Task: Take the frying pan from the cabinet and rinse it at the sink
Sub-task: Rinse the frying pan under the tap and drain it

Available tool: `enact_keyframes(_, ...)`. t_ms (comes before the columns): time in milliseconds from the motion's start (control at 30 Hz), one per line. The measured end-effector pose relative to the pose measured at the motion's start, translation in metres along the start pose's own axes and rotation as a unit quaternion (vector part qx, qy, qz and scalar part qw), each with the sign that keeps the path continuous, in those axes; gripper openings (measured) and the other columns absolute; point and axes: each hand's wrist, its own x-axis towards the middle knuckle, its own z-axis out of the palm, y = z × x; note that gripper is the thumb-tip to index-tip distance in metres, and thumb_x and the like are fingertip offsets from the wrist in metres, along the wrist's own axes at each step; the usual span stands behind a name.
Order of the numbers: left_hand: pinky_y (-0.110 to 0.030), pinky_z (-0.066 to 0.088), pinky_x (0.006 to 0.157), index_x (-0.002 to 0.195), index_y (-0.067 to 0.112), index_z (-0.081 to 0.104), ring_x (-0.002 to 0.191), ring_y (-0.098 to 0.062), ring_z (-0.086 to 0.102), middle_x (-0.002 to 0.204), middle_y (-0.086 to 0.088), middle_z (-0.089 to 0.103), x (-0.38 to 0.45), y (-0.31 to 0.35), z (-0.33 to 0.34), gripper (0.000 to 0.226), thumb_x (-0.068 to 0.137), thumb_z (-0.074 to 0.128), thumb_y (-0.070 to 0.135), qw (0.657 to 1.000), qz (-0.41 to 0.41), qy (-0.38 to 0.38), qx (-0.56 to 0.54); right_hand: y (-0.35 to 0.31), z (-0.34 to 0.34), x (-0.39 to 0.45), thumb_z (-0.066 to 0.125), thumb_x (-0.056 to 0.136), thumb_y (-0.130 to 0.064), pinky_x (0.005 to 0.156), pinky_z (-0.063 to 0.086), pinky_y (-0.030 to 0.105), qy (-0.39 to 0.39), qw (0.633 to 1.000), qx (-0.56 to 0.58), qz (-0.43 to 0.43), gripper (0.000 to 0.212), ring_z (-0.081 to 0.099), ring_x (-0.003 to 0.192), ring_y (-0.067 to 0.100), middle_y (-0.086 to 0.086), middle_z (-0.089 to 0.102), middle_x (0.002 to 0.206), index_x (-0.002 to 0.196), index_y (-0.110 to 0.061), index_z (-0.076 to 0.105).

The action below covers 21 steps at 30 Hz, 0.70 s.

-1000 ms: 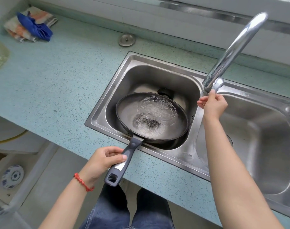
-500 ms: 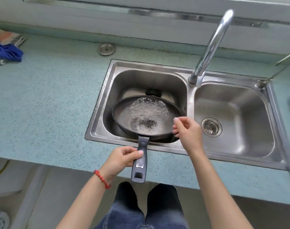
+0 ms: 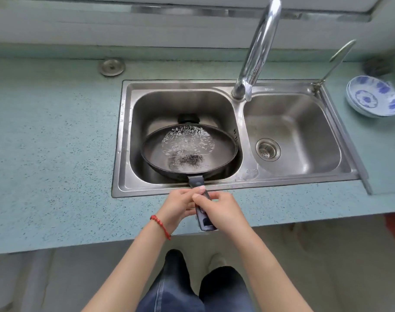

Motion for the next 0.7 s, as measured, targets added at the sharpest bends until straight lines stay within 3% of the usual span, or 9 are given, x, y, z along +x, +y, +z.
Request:
enact_keyframes(100, -0.015, 0.035, 0.034, 0.080, -0.003, 0.058, 0.031, -0.010, 0.046, 0.050, -0.008, 0.052, 0.001, 0.001, 0.004, 0.027, 0.082, 0.058, 0.024, 0.999, -0.018, 0.014, -0.025, -0.003, 0.007, 0.003, 0.057, 0.084, -0.018, 0.042, 0.049, 0.024, -0.084, 0.990, 0.105, 0.052, 0.013, 0.060, 0.045, 0.019, 0.011, 0.059, 0.063, 0.078, -0.006, 0.058)
enact_keyframes(200, -0.012, 0.028, 0.028, 0.061, -0.001, 0.049, 0.018, -0.014, 0.035, 0.027, -0.002, 0.036, -0.003, 0.000, 0.009, 0.033, 0.085, 0.054, 0.021, 0.998, -0.013, 0.016, -0.059, -0.004, 0.009, 0.004, 0.051, 0.084, -0.001, 0.036, 0.044, 0.020, -0.091, 0.981, 0.170, 0.028, 0.017, 0.053, 0.033, 0.014, 0.010, 0.053, 0.053, 0.068, -0.003, 0.054)
enact_keyframes(533, -0.013, 0.029, 0.025, 0.084, -0.009, 0.055, 0.017, -0.017, 0.037, 0.031, -0.007, 0.040, -0.017, -0.008, 0.029, 0.024, 0.086, 0.054, 0.015, 0.993, 0.032, 0.043, -0.108, 0.011, -0.005, -0.012, 0.053, 0.082, 0.000, 0.036, 0.043, 0.021, -0.103, 0.979, 0.170, -0.052, 0.025, 0.050, 0.032, 0.017, 0.007, 0.052, 0.041, 0.057, -0.003, 0.053)
enact_keyframes(633, -0.017, 0.034, 0.034, 0.080, -0.005, 0.058, 0.035, -0.017, 0.045, 0.056, -0.012, 0.053, -0.023, -0.016, 0.033, 0.030, 0.072, 0.070, 0.021, 0.992, 0.050, 0.063, -0.101, 0.018, -0.011, -0.024, 0.053, 0.082, 0.000, 0.037, 0.043, 0.021, -0.117, 0.975, 0.172, -0.073, 0.029, 0.049, 0.032, 0.019, 0.007, 0.054, 0.039, 0.054, -0.006, 0.054)
enact_keyframes(700, -0.022, 0.040, 0.043, 0.070, 0.000, 0.061, 0.045, -0.020, 0.050, 0.057, -0.012, 0.057, -0.028, -0.020, 0.038, 0.023, 0.067, 0.072, 0.020, 0.989, 0.044, 0.065, -0.126, 0.025, -0.012, -0.031, 0.054, 0.082, 0.001, 0.037, 0.043, 0.022, -0.121, 0.971, 0.187, -0.093, 0.031, 0.048, 0.033, 0.021, 0.008, 0.054, 0.040, 0.053, -0.009, 0.054)
